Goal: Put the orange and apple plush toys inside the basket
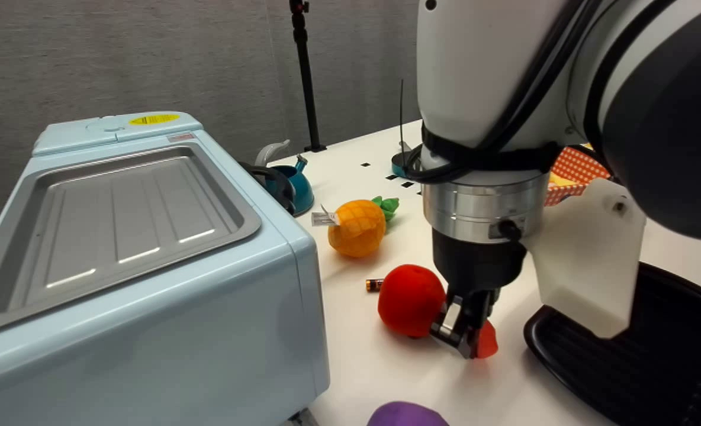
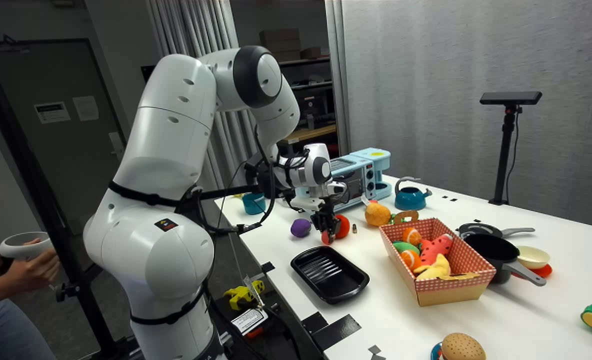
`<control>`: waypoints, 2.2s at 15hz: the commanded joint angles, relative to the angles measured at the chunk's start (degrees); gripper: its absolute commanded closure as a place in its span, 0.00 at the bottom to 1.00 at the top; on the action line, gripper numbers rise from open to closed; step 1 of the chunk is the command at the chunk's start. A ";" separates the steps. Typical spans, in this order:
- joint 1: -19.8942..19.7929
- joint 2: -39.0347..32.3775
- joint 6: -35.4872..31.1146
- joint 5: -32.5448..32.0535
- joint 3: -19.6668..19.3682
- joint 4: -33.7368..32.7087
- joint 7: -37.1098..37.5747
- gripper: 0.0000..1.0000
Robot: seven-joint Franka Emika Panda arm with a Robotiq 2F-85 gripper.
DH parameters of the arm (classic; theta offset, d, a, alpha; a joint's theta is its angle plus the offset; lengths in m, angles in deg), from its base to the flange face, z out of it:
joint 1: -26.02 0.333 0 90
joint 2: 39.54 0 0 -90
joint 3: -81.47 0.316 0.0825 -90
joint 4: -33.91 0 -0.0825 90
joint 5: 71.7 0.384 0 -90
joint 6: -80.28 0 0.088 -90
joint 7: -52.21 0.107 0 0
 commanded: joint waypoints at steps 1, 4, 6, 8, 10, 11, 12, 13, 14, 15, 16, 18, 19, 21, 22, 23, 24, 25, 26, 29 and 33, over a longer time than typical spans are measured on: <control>0.31 3.73 2.13 1.05 -0.78 2.17 0.82 0.94; -0.22 6.54 4.19 1.22 -1.02 3.17 1.35 0.95; -0.78 8.88 5.93 1.14 -1.28 3.90 2.08 0.95; -1.62 11.17 7.57 1.33 -1.45 4.49 2.87 0.95; -2.49 13.40 8.88 1.13 -1.83 5.03 3.93 0.95; -2.96 14.68 9.56 1.02 -1.99 5.33 4.53 0.95; -3.66 15.67 9.88 1.00 -2.15 5.57 5.01 0.95; -4.36 16.49 10.32 0.97 -2.27 5.63 5.46 0.95; -5.13 17.29 10.68 0.94 -2.43 5.71 5.89 0.95; -5.88 17.98 11.00 0.94 -2.49 5.77 6.24 0.95; -6.70 18.62 11.15 0.97 -2.66 5.82 6.56 0.95; -8.40 19.46 10.79 1.49 -2.84 5.85 6.70 0.95; -9.27 19.57 10.66 1.84 -3.02 5.59 6.84 0.95; -11.11 19.59 10.16 3.68 -3.10 5.07 6.57 0.95; -11.76 19.50 10.19 4.19 -3.27 4.77 6.96 0.95; -12.39 19.30 10.24 4.79 -3.41 4.44 7.21 0.95; -12.94 19.14 10.27 5.32 -3.53 4.20 7.52 0.95; -13.24 19.19 10.44 5.63 -3.64 4.16 8.18 0.95; -13.52 19.15 10.58 5.93 -3.73 4.07 8.89 0.95; -13.95 19.13 10.77 6.61 -3.89 3.98 11.27 0.95; -13.35 19.02 11.23 4.55 -4.72 3.79 18.75 0.95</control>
